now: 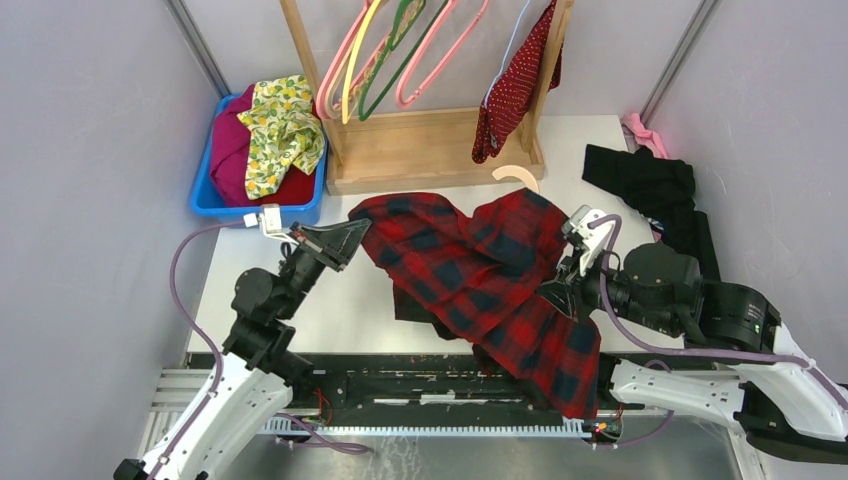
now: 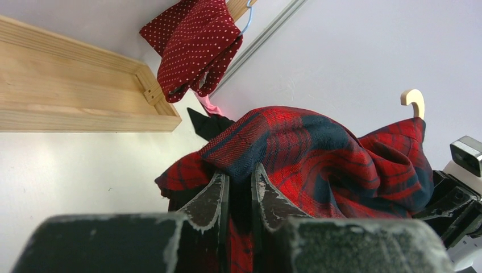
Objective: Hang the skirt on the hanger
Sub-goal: Hang the skirt on the hanger, then place the hanger at the clothesline.
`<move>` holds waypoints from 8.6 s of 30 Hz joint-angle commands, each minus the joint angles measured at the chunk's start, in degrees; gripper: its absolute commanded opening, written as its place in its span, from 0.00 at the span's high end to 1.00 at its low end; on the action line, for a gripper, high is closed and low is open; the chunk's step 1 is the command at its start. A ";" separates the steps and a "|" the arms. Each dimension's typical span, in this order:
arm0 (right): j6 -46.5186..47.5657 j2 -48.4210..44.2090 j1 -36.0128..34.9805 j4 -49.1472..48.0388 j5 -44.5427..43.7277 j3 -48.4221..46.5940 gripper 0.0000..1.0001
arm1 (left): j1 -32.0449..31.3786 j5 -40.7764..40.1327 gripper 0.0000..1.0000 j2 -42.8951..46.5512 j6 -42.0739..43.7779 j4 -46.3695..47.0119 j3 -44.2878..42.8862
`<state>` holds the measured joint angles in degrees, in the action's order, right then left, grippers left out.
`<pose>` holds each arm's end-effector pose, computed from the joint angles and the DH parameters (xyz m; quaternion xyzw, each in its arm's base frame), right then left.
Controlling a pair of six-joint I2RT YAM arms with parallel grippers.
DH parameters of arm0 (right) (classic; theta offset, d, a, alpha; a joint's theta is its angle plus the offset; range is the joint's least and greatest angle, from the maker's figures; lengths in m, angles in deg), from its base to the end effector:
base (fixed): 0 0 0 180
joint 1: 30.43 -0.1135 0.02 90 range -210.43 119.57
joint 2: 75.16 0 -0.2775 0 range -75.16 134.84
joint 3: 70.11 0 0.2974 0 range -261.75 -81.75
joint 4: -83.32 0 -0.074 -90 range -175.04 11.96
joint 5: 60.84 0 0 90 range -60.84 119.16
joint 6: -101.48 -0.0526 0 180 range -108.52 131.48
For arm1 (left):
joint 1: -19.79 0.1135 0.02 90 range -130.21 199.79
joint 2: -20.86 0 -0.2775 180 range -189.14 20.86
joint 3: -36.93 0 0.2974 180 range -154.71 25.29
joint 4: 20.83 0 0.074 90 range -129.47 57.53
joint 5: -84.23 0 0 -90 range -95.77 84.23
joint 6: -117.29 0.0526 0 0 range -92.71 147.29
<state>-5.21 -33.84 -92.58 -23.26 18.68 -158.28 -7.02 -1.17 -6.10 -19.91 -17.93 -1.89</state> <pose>0.0680 0.1082 0.4575 -0.2830 0.7999 0.2724 0.4537 0.1641 -0.0876 0.3326 -0.0767 0.6059 -0.4959 0.6173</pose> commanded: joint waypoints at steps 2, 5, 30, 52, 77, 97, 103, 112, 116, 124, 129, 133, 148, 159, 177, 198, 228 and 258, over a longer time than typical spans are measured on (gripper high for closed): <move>-0.01 -4.11 0.06 -4.02 -0.33 -2.51 0.99 | 1.51 -11.26 0.94 -1.11 10.14 -2.95 -2.15; -0.14 -4.51 0.03 -4.42 -0.07 -2.10 0.99 | 1.49 -10.72 0.89 -1.53 10.09 -2.34 -2.27; -0.64 -7.24 0.05 -10.36 2.11 3.10 0.99 | 1.53 -4.04 0.53 -4.50 6.60 9.54 3.41; -2.71 -11.53 0.02 -2.10 3.74 -1.44 0.99 | 1.47 19.56 0.28 -8.20 12.62 27.11 6.51; -2.89 -11.53 0.10 -2.13 7.24 -3.55 0.99 | 1.54 26.03 0.31 -17.73 13.79 43.77 7.87; -3.36 -11.93 0.06 -0.52 -2.11 -3.64 0.99 | 1.56 16.15 0.97 -9.85 17.26 25.46 3.72; -3.52 -11.03 0.03 -0.08 -7.10 -4.61 0.99 | 1.58 12.22 0.97 -6.33 16.03 20.13 3.09; -3.26 -10.06 0.05 -2.67 -9.65 -4.42 0.99 | 1.50 13.26 0.97 -3.84 13.79 17.26 2.73; -2.99 -9.69 0.05 -4.36 -9.89 -4.17 0.99 | 1.50 15.18 0.97 -4.19 12.00 17.62 3.19; -2.20 -7.30 0.02 -6.87 -8.43 -4.50 0.99 | 1.51 12.20 0.93 -10.41 10.81 11.42 2.64; -1.65 -3.91 0.09 -6.80 -8.07 -6.94 0.99 | 1.55 7.67 0.74 -18.62 11.10 1.21 -2.30; -1.27 -0.58 0.07 -6.61 -8.98 -9.45 0.99 | 1.51 4.82 0.62 -20.39 11.37 -4.26 -5.04; -1.36 13.89 0.02 -4.27 -22.56 -21.78 0.99 | 1.54 4.07 0.45 -18.72 15.59 -23.33 -22.99; -4.58 6.41 0.06 4.70 -35.66 -14.90 0.99 | -3.26 11.36 0.49 -33.15 16.00 -23.70 -41.25; -10.61 -3.66 0.06 15.41 -36.77 -12.84 0.99 | -18.38 -21.78 0.50 -62.18 22.79 -11.24 -58.59; -9.36 -6.20 0.03 17.10 -30.46 -11.74 0.99 | -19.49 -15.56 0.53 -81.28 32.03 1.01 -74.19; -10.12 -4.55 0.01 17.83 -27.01 -14.55 0.99 | -22.56 12.10 0.48 -99.33 35.49 -10.79 -102.34; 1.93 13.90 0.05 -8.62 -32.96 -21.24 0.99 | -19.07 -20.30 0.44 -52.61 35.24 -24.88 -63.50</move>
<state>-7.33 -21.89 -92.56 -15.70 -9.10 -174.52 -27.65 -15.97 -66.05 15.85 -39.48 -71.26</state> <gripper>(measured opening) 0.202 0.558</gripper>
